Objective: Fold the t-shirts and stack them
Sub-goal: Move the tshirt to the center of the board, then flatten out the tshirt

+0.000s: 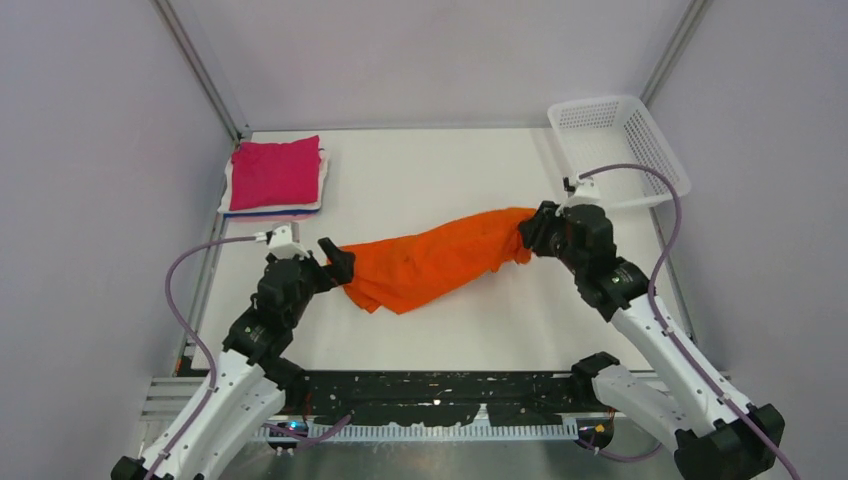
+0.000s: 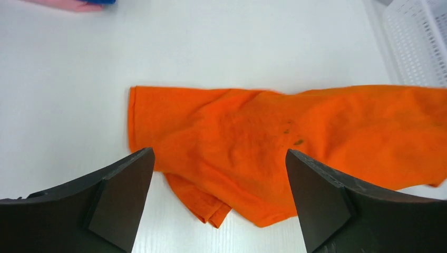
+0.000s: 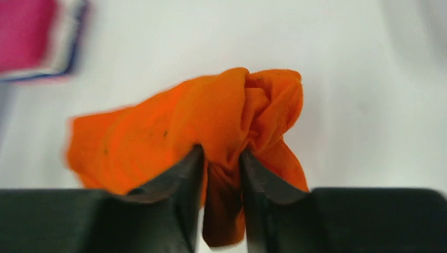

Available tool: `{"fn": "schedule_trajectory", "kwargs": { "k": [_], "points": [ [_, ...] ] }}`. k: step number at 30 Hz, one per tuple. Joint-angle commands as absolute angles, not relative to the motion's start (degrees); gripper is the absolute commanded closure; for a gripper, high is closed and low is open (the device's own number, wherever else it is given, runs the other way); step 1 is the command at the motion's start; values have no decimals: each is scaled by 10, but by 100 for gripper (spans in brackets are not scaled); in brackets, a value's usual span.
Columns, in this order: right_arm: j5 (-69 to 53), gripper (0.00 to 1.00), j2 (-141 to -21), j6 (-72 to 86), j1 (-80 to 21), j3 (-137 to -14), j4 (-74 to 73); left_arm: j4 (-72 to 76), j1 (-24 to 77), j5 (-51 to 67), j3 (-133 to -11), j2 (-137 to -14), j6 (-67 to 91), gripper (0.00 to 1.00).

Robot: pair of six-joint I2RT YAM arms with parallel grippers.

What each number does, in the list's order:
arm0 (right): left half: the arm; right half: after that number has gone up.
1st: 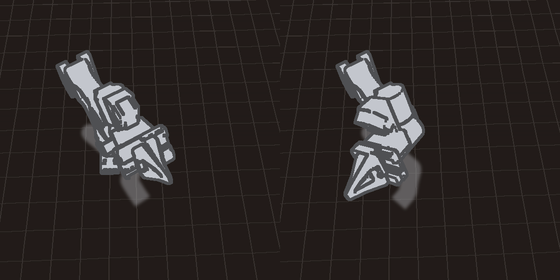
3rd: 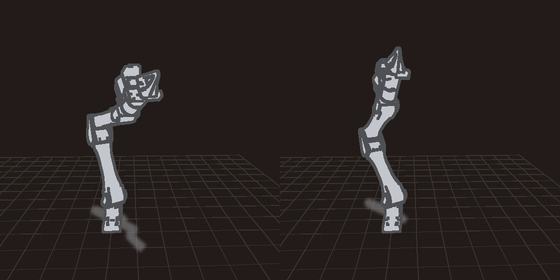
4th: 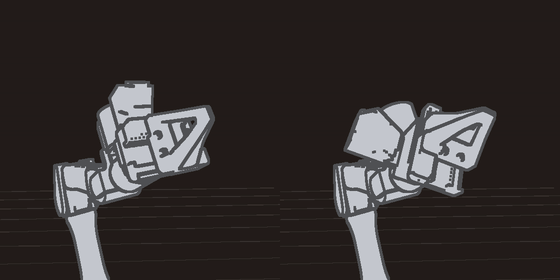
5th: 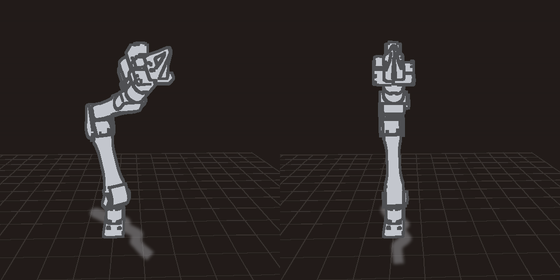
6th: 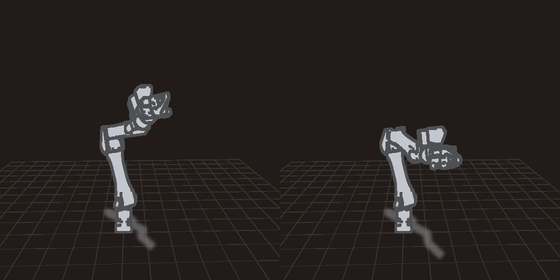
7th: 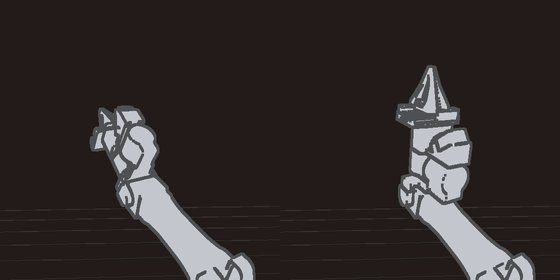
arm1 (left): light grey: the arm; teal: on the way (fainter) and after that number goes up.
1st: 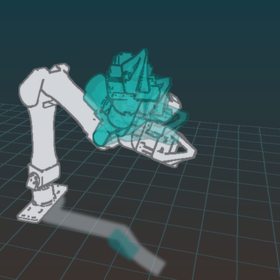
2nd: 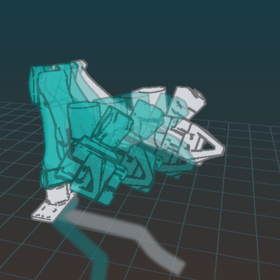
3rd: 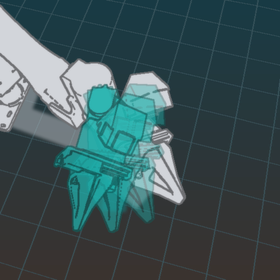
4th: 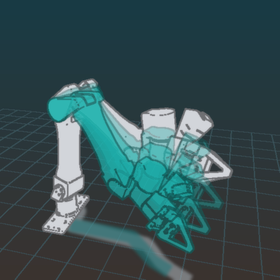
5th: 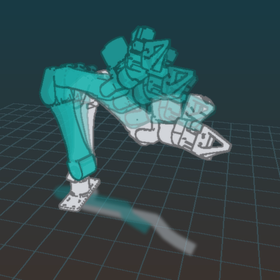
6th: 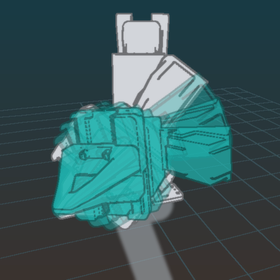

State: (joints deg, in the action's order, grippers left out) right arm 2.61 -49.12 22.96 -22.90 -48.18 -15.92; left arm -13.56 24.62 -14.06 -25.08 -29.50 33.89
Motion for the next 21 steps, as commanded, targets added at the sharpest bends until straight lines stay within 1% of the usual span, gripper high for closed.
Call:
{"fn": "schedule_trajectory", "kwargs": {
  "k": [1,2,3,5,6,7,8,9,11,13,15,18,21],
  "points": [
    [233,51,-519,306,-193,-424,-237,-173,246,-134,-296,-355,365,0],
    [245,36,-542,308,-187,-429,-275,-187,246,-117,-305,-371,368,0],
    [277,30,-553,314,-180,-447,-294,-197,246,-101,-312,-385,370,0],
    [326,12,-573,324,-178,-468,-341,-225,247,-64,-321,-409,370,0],
    [347,8,-576,325,-177,-470,-354,-235,246,-48,-320,-415,371,0],
    [352,3,-575,325,-178,-469,-357,-245,247,-34,-317,-418,372,0],
    [357,1,-568,324,-177,-466,-355,-253,247,-22,-309,-417,375,0],
    [356,4,-563,323,-178,-459,-351,-260,247,-12,-301,-414,379,0],
    [344,4,-546,319,-178,-440,-341,-265,247,13,-270,-403,392,1],
    [320,5,-526,315,-177,-416,-325,-262,247,29,-244,-392,405,4],
    [288,5,-495,310,-178,-388,-305,-257,247,29,-224,-385,413,9],
    [226,4,-466,308,-178,-351,-276,-232,247,34,-213,-388,420,23],
    [190,5,-438,309,-178,-313,-242,-203,247,41,-211,-416,424,32]
  ]
}}
